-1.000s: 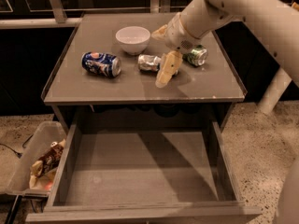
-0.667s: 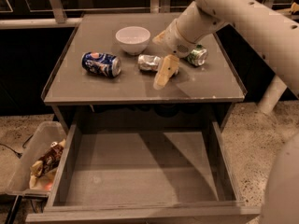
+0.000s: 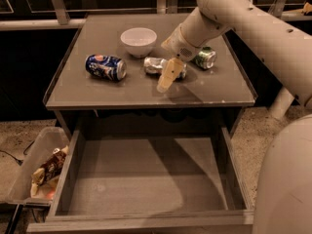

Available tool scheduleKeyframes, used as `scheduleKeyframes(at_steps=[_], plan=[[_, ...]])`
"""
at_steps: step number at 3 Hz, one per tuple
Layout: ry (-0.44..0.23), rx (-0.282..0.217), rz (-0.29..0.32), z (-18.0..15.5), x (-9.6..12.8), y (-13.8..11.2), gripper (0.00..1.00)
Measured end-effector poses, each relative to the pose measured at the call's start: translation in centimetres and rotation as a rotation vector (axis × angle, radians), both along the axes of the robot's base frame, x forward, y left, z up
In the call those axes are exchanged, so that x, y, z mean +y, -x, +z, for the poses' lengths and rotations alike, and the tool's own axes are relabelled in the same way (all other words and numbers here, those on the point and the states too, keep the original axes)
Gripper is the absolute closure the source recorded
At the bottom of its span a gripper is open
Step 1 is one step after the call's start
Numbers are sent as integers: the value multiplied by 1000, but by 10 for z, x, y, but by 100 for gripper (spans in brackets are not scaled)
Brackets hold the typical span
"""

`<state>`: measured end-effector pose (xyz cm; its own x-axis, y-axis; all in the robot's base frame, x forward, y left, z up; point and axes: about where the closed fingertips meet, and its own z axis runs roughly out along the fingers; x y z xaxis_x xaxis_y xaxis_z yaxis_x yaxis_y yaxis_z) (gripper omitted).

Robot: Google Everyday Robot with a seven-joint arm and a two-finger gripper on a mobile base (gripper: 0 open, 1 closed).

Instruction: Place redbull can into top drawer

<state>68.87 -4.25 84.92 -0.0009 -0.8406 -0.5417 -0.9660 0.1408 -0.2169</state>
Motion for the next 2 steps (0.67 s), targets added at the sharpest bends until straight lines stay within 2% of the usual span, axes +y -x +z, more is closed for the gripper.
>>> scheduleKeyframes(at_steps=[1,2], plan=[[0,1,-1,0,0,0,18],[0,1,-1,0,0,0,42]])
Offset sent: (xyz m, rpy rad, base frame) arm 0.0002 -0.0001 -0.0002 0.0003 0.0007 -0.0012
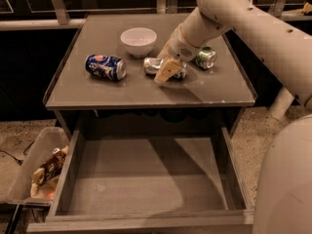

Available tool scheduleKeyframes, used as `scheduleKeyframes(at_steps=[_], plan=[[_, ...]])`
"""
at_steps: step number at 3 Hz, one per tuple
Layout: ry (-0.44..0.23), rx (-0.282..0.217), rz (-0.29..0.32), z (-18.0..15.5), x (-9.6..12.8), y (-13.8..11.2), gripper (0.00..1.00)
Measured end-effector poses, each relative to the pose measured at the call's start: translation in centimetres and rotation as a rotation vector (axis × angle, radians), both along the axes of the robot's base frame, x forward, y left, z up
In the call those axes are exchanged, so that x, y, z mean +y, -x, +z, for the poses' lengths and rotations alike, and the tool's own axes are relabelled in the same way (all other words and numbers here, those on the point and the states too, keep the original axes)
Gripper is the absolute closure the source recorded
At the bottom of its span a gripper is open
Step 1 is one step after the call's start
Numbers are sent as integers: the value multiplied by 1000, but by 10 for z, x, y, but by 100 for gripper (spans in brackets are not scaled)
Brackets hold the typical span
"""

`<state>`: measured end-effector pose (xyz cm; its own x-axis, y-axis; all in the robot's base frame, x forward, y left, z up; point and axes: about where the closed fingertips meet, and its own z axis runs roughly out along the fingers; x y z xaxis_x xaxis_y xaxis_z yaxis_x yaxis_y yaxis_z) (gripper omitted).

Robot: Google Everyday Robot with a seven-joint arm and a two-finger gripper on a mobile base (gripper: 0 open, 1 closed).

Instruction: Place redbull can into top drawer

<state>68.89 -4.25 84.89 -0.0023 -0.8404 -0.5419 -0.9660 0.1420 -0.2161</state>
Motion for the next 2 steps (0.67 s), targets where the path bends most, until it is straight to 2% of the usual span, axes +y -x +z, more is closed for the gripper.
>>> scheduleKeyframes(at_steps=[2], plan=[[0,0,0,0,0,0,88]])
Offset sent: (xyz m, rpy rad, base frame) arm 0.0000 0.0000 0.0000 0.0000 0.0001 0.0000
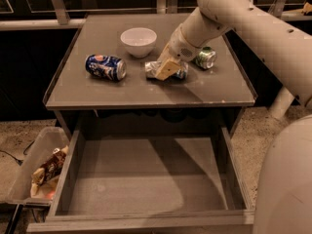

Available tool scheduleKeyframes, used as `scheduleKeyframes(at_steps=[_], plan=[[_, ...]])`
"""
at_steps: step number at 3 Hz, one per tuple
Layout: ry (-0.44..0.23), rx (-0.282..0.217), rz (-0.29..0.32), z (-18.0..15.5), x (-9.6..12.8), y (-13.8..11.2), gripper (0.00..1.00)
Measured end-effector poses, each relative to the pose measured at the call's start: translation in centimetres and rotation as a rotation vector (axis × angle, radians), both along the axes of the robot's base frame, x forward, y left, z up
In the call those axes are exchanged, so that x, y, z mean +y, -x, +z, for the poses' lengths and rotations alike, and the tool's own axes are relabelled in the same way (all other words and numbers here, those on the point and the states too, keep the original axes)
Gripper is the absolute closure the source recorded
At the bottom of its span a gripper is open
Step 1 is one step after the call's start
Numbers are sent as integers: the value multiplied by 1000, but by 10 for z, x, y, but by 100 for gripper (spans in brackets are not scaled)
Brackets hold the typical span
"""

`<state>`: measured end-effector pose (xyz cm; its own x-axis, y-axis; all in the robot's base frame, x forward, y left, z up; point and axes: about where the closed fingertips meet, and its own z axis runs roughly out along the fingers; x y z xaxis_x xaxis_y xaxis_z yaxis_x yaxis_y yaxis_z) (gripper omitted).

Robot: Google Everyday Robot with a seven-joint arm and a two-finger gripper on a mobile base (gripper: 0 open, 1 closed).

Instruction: Place redbull can into top drawer

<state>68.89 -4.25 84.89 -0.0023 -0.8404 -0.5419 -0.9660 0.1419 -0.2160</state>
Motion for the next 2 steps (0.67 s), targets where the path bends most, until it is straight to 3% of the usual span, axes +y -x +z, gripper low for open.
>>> scheduleKeyframes(at_steps=[1,2], plan=[[9,12,28,3,2,1,100],[11,0,62,15,1,15,100]])
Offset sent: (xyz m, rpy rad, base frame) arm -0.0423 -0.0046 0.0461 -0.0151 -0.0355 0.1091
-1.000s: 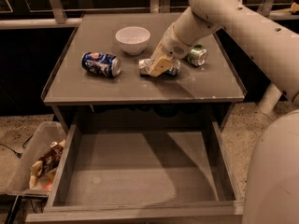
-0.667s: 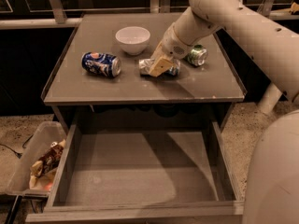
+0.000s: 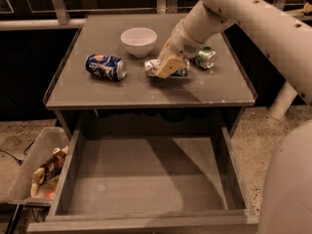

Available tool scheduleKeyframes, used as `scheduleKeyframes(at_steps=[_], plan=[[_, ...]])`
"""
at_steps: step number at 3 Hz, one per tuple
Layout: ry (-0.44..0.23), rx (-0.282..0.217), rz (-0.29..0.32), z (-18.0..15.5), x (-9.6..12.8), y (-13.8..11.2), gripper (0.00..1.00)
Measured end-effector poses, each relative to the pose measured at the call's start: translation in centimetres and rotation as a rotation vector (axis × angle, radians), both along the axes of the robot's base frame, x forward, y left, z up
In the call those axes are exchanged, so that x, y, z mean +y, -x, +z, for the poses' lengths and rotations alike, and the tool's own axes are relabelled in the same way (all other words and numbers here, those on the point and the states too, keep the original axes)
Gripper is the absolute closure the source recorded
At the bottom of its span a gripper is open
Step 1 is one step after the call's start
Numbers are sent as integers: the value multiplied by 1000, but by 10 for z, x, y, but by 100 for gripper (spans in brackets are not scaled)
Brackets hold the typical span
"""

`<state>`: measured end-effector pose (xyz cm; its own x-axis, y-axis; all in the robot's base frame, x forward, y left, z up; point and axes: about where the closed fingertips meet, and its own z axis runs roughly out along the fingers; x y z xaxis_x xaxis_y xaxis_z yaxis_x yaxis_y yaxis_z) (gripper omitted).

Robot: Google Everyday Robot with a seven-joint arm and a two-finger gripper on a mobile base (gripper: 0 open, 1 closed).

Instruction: Place redbull can into top drawer

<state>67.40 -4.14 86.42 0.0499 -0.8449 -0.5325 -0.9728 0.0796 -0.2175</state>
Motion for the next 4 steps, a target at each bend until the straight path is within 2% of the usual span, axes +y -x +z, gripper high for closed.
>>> scheduleKeyframes(at_steps=[1,2,3,4], plan=[[-12,-27,24,20,-6,25,100],[-36,-53,16,34,-20,56,100],[-145,-86,8,31,-27,90,100],[-294,-141,-36,32,-33,123,100]])
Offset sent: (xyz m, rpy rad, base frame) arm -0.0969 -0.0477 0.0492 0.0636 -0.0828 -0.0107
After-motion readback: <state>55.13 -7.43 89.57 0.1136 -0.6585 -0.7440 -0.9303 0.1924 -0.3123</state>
